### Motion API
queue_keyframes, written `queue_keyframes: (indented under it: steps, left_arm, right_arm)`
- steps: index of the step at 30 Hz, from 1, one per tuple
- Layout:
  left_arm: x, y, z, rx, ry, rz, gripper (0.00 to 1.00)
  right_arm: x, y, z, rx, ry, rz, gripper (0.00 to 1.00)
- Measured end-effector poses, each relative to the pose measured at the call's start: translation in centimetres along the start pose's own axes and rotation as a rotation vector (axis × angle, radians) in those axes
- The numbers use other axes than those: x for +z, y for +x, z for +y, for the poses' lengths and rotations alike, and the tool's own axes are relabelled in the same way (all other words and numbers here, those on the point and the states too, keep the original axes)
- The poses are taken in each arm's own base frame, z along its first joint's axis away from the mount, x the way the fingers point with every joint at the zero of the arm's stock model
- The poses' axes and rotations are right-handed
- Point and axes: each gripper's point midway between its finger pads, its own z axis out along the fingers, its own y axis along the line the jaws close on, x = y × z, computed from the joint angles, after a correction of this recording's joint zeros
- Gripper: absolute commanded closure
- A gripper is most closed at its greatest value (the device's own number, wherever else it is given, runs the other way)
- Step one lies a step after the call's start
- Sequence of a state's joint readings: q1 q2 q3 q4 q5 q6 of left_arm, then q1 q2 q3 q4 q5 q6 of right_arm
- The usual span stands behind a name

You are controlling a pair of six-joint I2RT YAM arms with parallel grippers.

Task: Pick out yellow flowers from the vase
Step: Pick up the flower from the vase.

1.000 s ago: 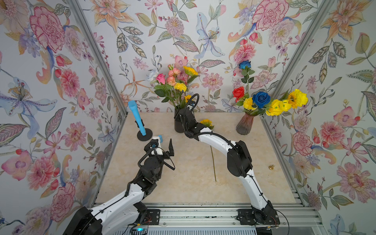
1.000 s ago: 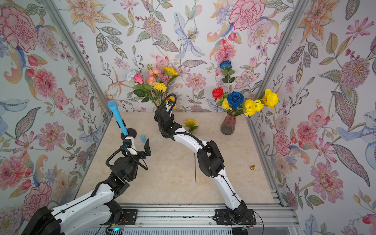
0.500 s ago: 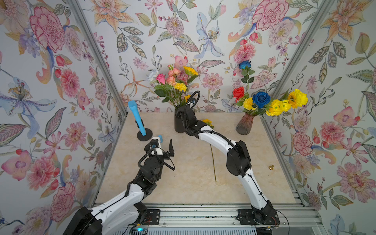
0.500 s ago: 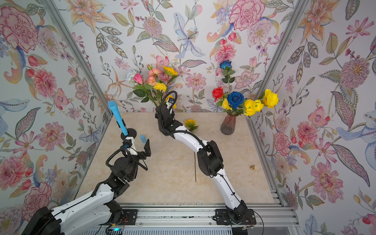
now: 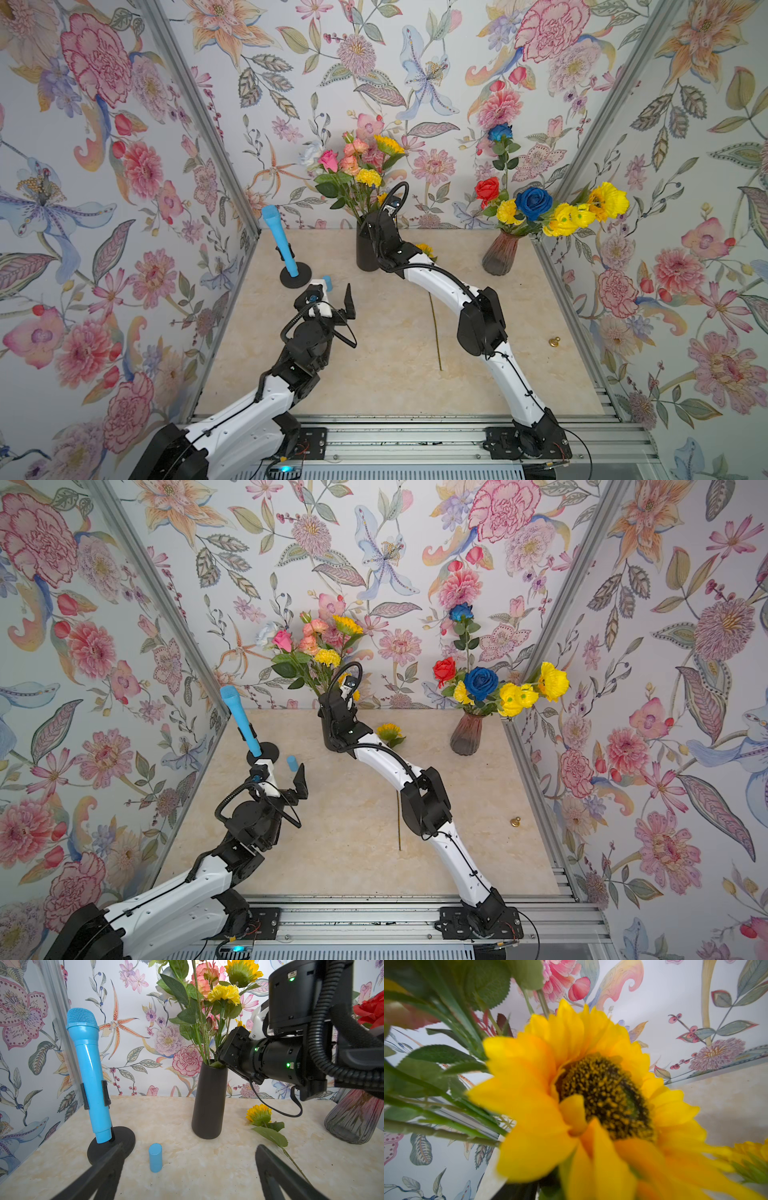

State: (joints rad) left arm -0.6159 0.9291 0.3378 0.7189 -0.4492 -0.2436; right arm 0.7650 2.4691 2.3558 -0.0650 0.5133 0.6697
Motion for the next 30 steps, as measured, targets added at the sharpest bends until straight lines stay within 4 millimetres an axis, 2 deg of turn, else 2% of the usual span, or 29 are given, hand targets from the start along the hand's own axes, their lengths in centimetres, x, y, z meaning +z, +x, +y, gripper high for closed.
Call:
queue_keyframes:
  steps: [7,13,20,23,30]
  left_arm:
    - [0.02,-0.01,0.08,-0.001,-0.002,0.000,0.00]
    - [0.03,-0.01,0.09,-0.004,-0.003,0.000,0.00]
    - [0.05,0.00,0.15,-0.006,-0.004,0.000,0.00]
    - [0.05,-0.01,0.17,-0.007,-0.005,0.000,0.00]
    - [0.05,0.04,0.18,-0.007,-0.004,0.000,0.00]
  right_arm:
    - [0.05,0.21,-0.29,-0.011,0.009,0.009,0.65]
    - [0.04,0.15,-0.34,-0.030,0.013,0.006,0.80]
    - [-0.15,0.20,-0.23,-0.067,0.021,-0.002,0.91]
    - [-0.20,0.21,-0.23,-0.090,0.026,-0.004,0.99]
    - [-0.52,-0.17,-0.09,-0.129,0.032,-0.011,0.97]
